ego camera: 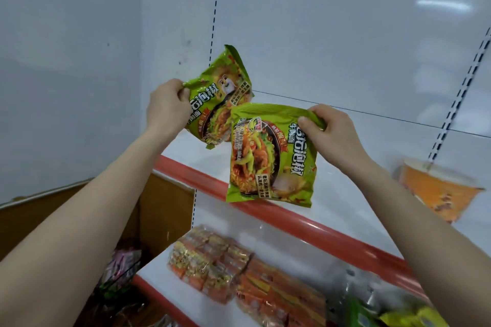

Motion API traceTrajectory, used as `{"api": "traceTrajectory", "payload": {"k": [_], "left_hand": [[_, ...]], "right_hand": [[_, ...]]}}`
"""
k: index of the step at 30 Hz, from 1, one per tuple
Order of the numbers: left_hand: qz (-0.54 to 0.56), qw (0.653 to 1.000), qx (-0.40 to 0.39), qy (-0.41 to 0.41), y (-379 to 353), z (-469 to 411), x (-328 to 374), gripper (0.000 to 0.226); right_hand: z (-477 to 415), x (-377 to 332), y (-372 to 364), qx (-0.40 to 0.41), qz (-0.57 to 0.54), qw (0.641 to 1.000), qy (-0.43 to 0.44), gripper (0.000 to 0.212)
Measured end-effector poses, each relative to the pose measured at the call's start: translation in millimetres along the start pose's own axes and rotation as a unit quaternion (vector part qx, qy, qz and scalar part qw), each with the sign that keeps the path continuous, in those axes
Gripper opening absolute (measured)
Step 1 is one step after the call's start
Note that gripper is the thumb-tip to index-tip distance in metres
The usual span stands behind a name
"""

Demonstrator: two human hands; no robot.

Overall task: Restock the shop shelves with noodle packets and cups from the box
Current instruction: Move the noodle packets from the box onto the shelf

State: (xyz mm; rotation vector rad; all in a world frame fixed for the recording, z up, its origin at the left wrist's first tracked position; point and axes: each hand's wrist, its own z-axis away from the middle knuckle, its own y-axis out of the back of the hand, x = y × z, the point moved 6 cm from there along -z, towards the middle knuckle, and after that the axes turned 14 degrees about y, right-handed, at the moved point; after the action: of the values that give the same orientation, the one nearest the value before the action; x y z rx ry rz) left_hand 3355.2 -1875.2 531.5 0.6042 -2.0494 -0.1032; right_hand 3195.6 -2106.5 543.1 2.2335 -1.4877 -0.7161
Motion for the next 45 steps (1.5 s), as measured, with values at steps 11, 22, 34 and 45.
{"api": "traceTrajectory", "payload": {"k": [11,22,34,45], "left_hand": [[-0.047,0.999,-0.01,0.004,-59,-24,-16,0.021],[-0.098,0.99,-0.087,-0.049,-86,-42,-45,0.022],[-0.111,0.989,-0.061,-0.074,-86,-44,-54,0.02],[-0.088,0.995,-0.033,-0.037,-74,-64,-63,0.021]], "right_hand": [[-42,71,-35,0.018,-0.078,0.996,-0.05,0.011],[-31,106,-82,-0.001,-0.25,0.945,-0.212,0.002],[29,136,-105,-0.01,-0.315,0.872,-0.375,0.04],[-55,160,-96,0.094,-0.161,0.948,-0.258,0.029]]}}
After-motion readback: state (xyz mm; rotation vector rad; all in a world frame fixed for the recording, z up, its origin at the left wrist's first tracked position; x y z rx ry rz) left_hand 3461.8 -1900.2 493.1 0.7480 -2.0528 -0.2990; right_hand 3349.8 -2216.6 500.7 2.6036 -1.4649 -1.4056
